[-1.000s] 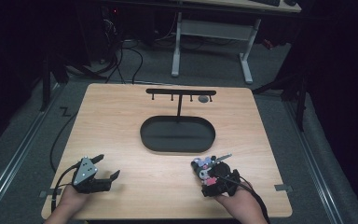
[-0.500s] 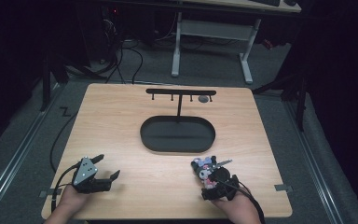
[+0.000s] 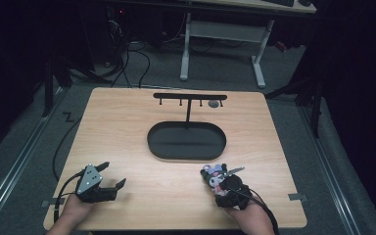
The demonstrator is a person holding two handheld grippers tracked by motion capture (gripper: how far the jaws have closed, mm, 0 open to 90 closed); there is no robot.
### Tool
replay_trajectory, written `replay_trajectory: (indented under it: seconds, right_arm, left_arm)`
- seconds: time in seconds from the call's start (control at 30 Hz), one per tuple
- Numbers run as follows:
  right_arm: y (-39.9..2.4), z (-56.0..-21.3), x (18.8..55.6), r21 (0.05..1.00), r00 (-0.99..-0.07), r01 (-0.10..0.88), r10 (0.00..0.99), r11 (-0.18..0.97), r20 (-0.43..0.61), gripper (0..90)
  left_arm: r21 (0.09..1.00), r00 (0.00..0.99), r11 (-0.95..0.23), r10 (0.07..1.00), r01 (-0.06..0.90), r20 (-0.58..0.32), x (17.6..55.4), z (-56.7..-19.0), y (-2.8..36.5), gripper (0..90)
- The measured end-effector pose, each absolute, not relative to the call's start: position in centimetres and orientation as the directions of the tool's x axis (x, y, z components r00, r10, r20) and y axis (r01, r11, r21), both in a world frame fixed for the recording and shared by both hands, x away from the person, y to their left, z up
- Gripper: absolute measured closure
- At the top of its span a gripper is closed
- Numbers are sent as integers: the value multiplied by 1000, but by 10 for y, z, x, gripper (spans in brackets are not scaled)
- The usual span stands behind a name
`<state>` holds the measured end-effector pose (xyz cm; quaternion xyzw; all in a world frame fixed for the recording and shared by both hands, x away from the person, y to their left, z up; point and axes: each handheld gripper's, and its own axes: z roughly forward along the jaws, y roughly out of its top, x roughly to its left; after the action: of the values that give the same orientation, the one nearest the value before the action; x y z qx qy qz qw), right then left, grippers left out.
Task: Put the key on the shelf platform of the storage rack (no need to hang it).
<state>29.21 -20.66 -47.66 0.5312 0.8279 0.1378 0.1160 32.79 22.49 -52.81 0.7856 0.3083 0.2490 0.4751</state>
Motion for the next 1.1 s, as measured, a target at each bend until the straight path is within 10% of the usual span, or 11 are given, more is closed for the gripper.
replay_trajectory:
  seconds: [1.1]
  right_arm:
    - [-203, -428, 304, 454, -414, 794, 906, 404, -83, 478]
  left_arm:
    - [900, 688, -359, 719, 248, 98, 328, -528, 225, 155]
